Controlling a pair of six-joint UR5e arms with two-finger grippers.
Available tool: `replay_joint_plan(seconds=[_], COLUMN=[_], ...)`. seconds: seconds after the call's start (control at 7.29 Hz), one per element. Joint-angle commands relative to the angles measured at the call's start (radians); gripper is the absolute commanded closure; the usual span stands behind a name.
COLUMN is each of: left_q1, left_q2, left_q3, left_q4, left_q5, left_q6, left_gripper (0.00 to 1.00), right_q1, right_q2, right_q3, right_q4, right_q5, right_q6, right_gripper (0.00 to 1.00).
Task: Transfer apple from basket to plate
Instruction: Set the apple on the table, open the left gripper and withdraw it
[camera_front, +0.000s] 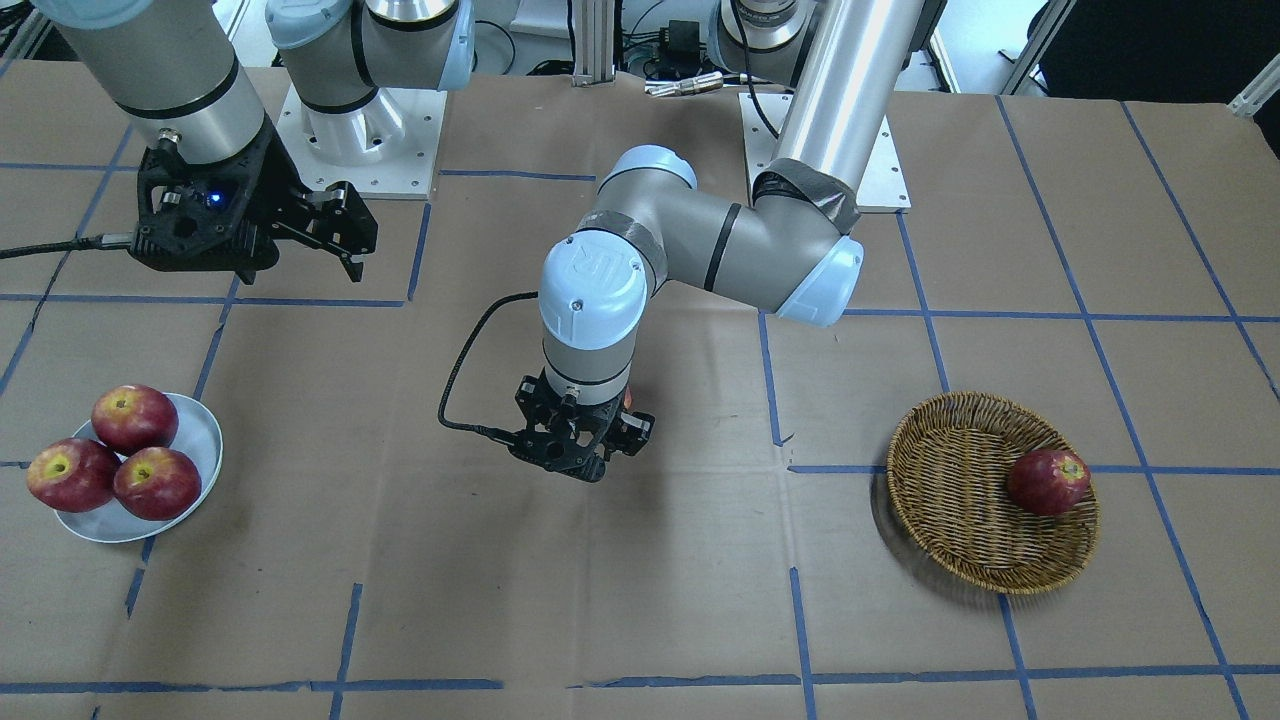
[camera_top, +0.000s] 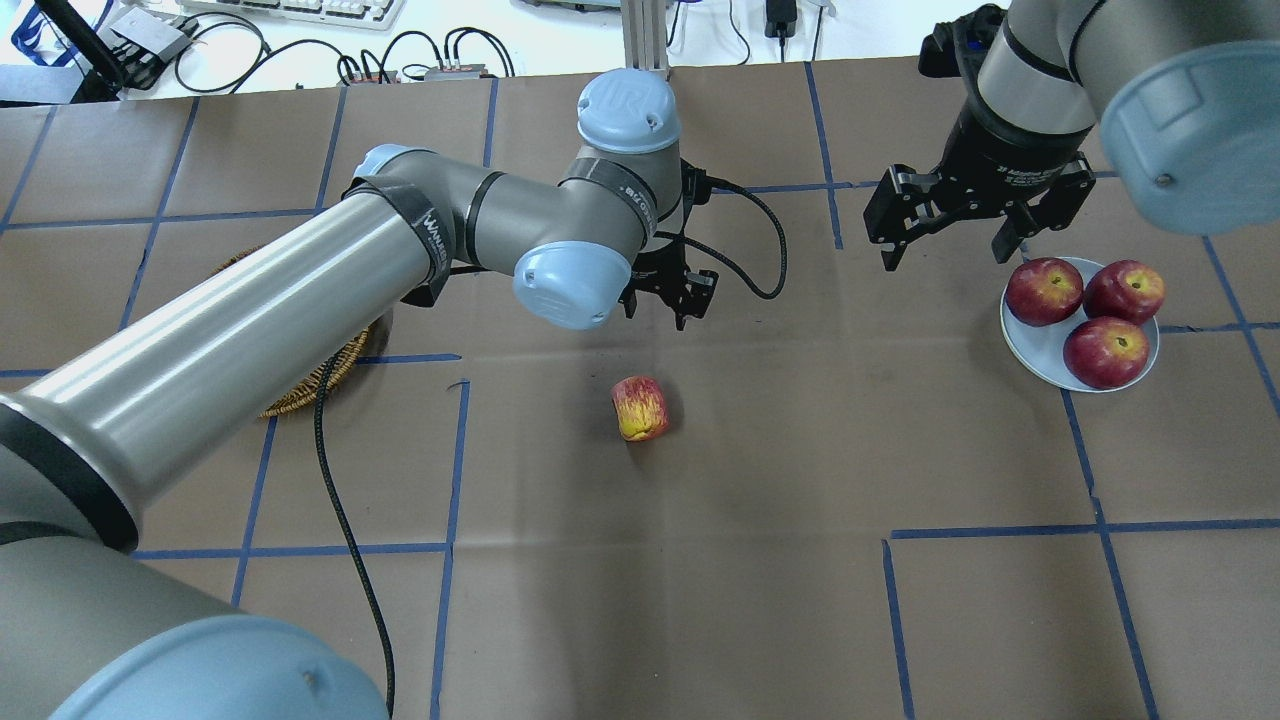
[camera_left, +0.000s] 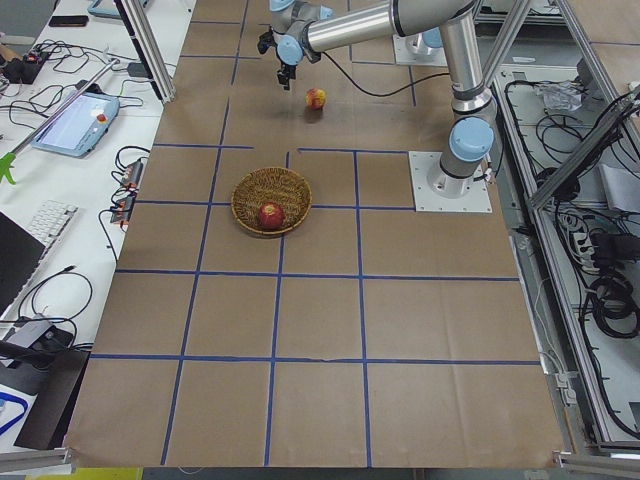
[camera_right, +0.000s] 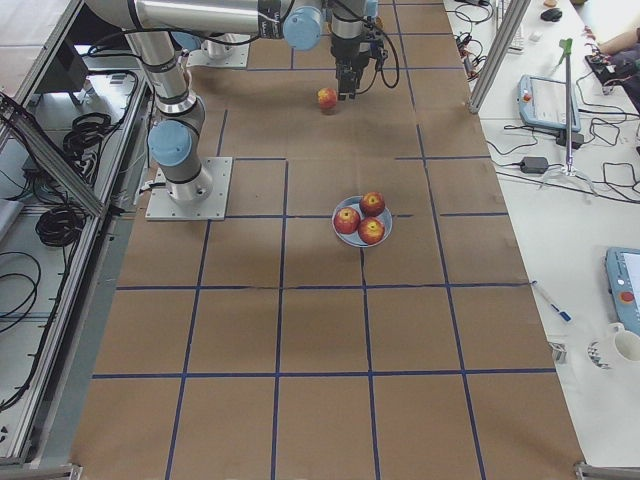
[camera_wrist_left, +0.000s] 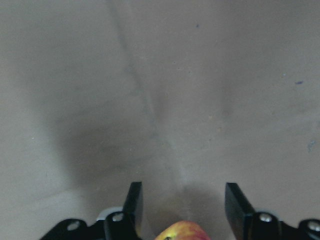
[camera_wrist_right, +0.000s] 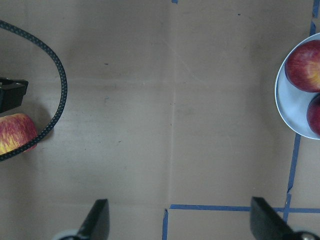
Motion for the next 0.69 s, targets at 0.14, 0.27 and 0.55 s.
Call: replay_joint_plan(seconds=[0.14,0.27,0.55], left_q1=[0.056,0.103,0.198], left_q2=[0.110,0.185,0.363], left_q3=[0.027,0.022,-0.008], left_q4=[-0.147,-0.219,-0.390], left_q5=[0.062,0.061,0.056], left_q6=[0.014,0.044,0.131], left_gripper=[0.09,0.02,0.02], right_q1=[0.000,0.000,0.012], right_q2=[0.000,0.000,-0.005], right_q3=[0.000,0.000,-0.002], right_q4=[0.000,0.000,-0.002], right_q5=[0.000,0.001,0.000], right_q6=[0.000,0.000,0.014], right_gripper=[0.00,0.00,0.00])
